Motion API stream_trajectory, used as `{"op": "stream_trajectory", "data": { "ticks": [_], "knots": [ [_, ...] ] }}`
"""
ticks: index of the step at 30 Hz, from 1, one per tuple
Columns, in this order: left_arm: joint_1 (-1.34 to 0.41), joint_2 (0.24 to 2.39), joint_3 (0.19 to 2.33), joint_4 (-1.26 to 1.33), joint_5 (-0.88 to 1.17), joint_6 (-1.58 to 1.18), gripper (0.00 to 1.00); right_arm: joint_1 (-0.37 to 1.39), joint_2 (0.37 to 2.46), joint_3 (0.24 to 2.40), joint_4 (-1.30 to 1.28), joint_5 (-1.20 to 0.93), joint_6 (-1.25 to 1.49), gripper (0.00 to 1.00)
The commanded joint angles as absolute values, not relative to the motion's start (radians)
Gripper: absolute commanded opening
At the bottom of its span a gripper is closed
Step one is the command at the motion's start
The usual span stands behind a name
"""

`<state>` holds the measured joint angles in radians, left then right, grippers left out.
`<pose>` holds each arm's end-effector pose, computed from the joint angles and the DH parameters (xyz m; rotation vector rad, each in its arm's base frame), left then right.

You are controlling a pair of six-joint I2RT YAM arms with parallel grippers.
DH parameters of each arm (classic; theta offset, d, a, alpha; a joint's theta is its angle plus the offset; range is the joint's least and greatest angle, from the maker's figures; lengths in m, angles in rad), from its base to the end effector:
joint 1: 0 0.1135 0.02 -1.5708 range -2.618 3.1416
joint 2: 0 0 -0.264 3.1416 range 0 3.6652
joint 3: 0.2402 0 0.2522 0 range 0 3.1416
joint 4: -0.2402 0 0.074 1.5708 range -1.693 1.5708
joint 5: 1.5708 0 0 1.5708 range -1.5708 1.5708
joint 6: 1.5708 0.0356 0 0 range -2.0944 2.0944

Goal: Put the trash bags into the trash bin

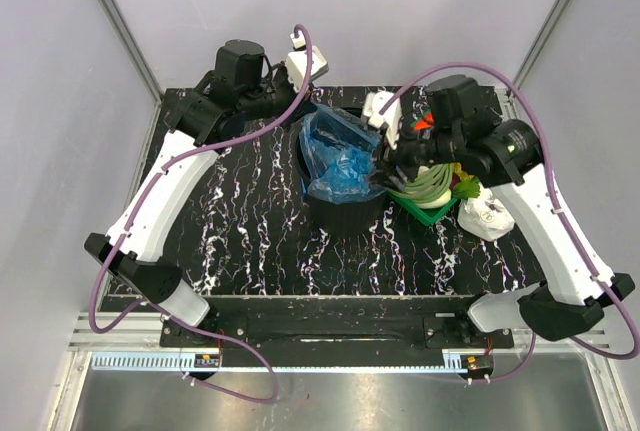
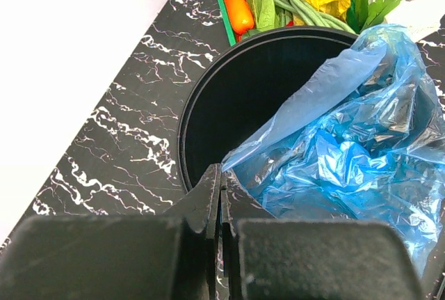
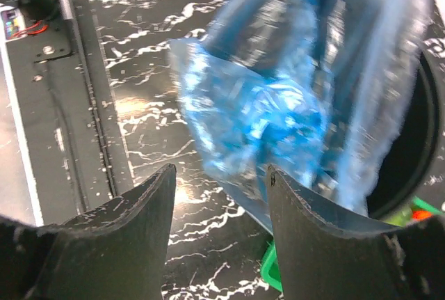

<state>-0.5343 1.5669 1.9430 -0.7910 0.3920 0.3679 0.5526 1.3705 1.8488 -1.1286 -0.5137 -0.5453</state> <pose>0.2707 -0.1760 0.4802 1.0881 1.6611 -0.4964 0.1959 0.1413 0.4747 -1.3691 1.6985 0.5721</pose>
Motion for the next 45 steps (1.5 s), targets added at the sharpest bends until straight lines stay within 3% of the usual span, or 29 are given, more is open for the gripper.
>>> {"op": "stream_trajectory", "data": {
  "ticks": [1, 18, 20, 34, 45],
  "knots": [
    [-0.528, 1.554, 1.942, -0.75, 0.408, 0.345, 0.0, 0.65, 1.354, 1.826, -1.132, -0.494, -0.552, 0.61],
    [-0.525, 1.571, 1.985, -0.795, 0.483, 0.348, 0.0, 0.811, 1.417, 1.692, -1.042, -0.21, -0.66, 0.6],
    [-0.526, 1.568, 1.985, -0.798, 0.482, 0.35, 0.0, 0.813, 1.424, 1.695, -1.039, -0.201, -0.661, 0.56],
    [-0.526, 1.569, 2.0, -0.807, 0.471, 0.365, 0.0, 0.819, 1.428, 1.689, -1.063, -0.183, -0.67, 0.0],
    [-0.52, 1.563, 2.026, -0.842, 0.436, 0.408, 0.0, 0.819, 1.359, 1.72, -1.123, -0.189, -0.663, 0.0]
  ]
}}
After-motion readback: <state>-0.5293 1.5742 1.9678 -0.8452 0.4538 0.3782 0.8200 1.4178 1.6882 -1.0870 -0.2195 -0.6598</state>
